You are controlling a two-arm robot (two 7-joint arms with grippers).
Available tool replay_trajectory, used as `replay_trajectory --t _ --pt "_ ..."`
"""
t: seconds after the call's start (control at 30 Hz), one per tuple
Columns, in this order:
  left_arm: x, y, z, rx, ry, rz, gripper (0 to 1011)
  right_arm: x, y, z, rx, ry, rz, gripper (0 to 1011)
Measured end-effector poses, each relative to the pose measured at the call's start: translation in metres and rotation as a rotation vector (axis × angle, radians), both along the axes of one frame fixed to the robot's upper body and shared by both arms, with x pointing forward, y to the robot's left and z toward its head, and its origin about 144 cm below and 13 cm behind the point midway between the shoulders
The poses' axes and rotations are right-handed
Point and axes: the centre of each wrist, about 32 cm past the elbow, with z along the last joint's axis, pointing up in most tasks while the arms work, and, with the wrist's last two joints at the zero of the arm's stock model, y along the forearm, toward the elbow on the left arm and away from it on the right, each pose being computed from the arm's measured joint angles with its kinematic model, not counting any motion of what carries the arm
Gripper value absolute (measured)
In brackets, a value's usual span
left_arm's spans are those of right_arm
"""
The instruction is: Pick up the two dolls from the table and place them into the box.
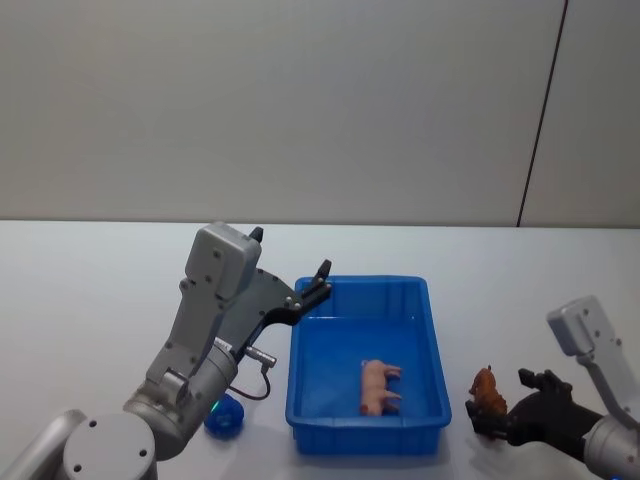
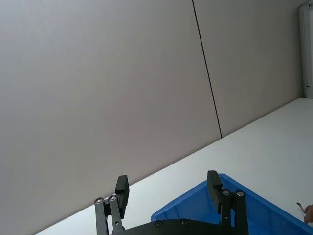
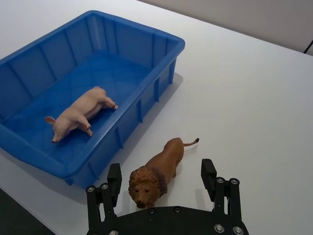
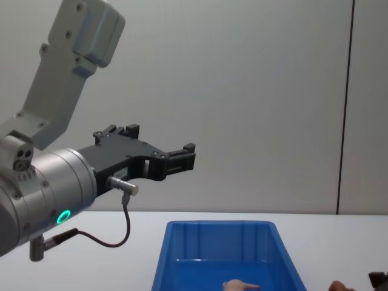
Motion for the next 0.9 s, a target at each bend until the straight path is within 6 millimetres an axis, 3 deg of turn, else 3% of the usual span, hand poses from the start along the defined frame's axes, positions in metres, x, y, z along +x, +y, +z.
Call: replay_trajectory --t 0.23,0.5,0.6,0.8,0.9 --pt "0.0 0.0 0.0 0.0 0.0 0.0 1001 0.003 0.004 -0.005 -0.006 0.012 0.01 976" --pt "0.0 0.0 0.0 0.0 0.0 0.0 1001 0.007 0.009 -0.009 -0.018 0.019 0.014 794" --pt "0.0 0.0 0.0 0.0 0.0 0.0 1002 0.009 0.011 -0.01 -0.027 0.022 0.011 663" --pt "0.0 0.0 0.0 0.0 0.0 0.0 1002 0.01 0.013 -0.01 -0.044 0.023 0.004 510" --pt "0.0 0.0 0.0 0.0 0.0 0.0 1002 0.009 0.014 -0.01 -0.051 0.022 0.0 475"
